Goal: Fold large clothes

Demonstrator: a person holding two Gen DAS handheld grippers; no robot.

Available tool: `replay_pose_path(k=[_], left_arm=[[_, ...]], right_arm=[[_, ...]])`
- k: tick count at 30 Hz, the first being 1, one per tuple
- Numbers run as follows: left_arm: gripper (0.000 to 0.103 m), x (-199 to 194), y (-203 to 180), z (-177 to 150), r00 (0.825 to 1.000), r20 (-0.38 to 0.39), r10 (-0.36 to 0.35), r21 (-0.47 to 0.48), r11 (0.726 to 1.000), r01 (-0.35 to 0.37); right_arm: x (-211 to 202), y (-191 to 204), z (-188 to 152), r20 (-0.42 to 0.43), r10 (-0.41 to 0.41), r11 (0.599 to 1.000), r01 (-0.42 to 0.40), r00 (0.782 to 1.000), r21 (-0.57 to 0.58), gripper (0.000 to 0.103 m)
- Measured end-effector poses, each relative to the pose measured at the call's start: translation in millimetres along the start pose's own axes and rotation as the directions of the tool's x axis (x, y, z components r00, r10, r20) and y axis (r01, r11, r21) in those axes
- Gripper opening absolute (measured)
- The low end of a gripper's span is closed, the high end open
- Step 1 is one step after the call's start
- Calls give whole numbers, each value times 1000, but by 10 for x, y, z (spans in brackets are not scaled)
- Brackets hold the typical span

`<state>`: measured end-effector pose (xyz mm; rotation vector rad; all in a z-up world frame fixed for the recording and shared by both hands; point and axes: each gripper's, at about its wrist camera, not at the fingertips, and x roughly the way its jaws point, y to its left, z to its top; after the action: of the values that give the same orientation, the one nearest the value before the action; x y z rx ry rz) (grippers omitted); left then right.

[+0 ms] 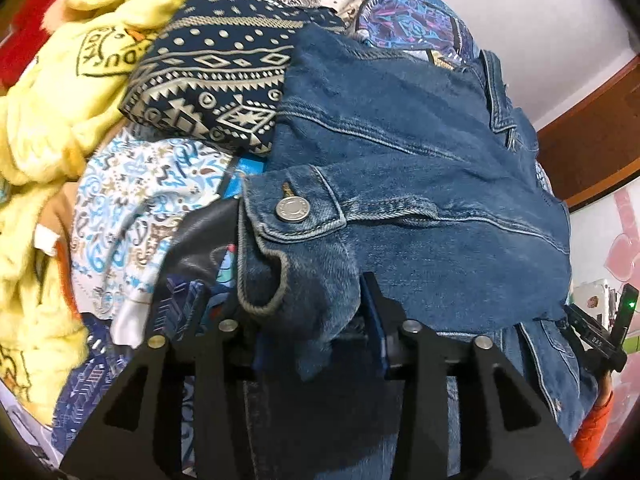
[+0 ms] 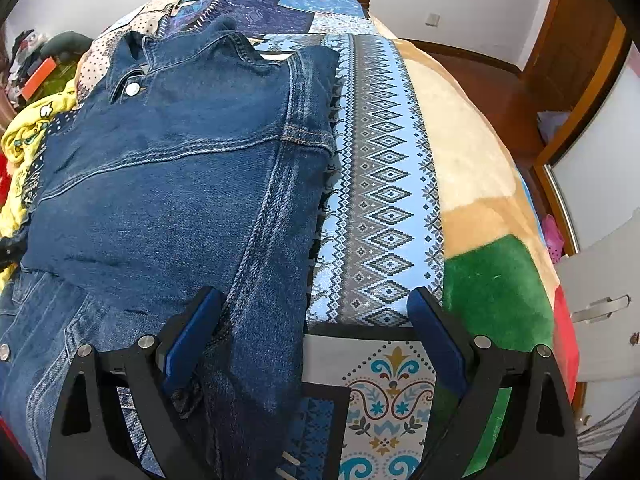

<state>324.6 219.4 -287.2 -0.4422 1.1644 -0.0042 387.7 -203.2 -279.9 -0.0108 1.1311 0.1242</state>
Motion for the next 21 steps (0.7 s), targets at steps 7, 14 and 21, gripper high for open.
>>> replay_pose_path(k=[7,14,21], left_arm=[[60,-401,-61,202,991,116,74,57,995,-81],[62,-361,-28,792,988,142,59,53,996,-67],[62,87,14,1237,994,81,70,63,995,-75]], right_arm=[[-224,46,160,75,67,997,-65,995,-34,93],[-324,20,555,143,118,993,-116,983,-23,93],[-25,-83,900,134,123,991,-130,983,38,93]])
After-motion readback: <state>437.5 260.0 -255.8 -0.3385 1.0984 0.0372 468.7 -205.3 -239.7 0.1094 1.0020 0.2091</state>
